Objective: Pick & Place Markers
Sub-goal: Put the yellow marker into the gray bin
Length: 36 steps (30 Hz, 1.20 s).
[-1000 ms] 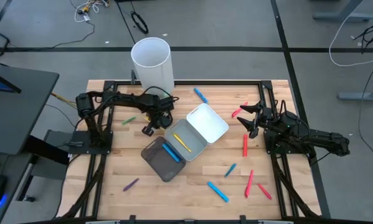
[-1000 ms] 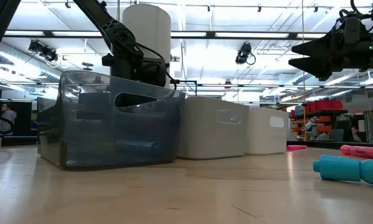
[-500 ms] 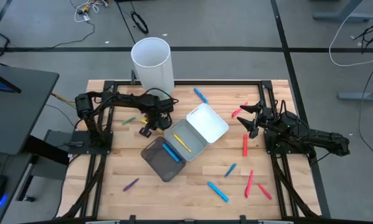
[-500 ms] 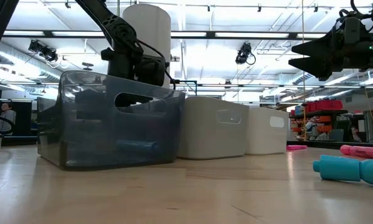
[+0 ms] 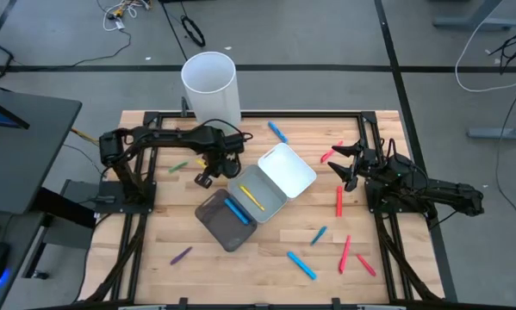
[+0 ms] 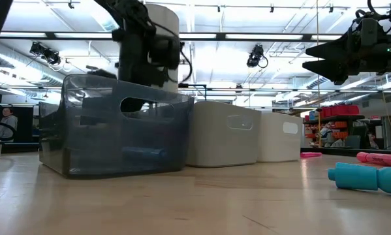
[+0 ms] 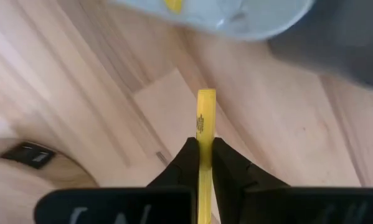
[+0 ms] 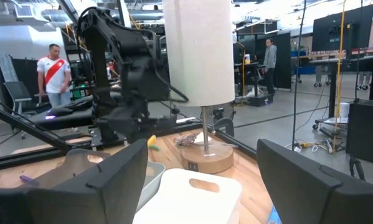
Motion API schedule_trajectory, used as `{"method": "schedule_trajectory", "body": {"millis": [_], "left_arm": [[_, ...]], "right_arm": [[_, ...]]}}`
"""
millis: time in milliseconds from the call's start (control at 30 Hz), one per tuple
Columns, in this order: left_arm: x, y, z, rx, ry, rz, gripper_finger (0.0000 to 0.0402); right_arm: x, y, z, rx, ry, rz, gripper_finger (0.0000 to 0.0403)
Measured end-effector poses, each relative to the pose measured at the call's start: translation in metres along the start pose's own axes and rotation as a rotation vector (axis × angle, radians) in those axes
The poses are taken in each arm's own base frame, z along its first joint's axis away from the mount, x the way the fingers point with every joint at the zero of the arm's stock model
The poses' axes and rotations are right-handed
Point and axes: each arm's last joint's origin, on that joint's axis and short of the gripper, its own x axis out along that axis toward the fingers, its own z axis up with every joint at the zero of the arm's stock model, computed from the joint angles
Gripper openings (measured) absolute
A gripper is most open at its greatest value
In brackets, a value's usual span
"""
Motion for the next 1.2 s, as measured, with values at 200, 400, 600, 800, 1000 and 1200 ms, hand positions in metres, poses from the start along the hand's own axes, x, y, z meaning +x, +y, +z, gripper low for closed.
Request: {"method": "schedule_trajectory", "body": {"millis": [200,400,600,800,1000,1200], "left_arm": [[-0.026,-0.011,-0.004,-0.003,0.001,0.070,0.0022],[-0.055,-0.027,-0.013,-0.047,-0.021,0.106,0.0022],[-0.088,-0.049,-0.022,-0.081,-0.093,0.169,0.0022],[-0.105,-0.072,-0.030,-0.093,-0.070,0.184,0.0022],[-0.113,-0.091,-0.031,-0.081,-0.060,0.161,0.0022],[-0.115,-0.098,-0.029,-0.069,-0.068,0.159,0.0022]], "right_arm": [[0.000,0.000,0.000,0.000,0.000,0.000,0.0302],[0.000,0.000,0.000,0.000,0.000,0.000,0.0302],[0.000,0.000,0.000,0.000,0.000,0.000,0.0302],[0.000,0.000,0.000,0.000,0.000,0.000,0.0302],[0.000,0.000,0.000,0.000,0.000,0.000,0.0302],[0.000,0.000,0.000,0.000,0.001,0.000,0.0302]]}}
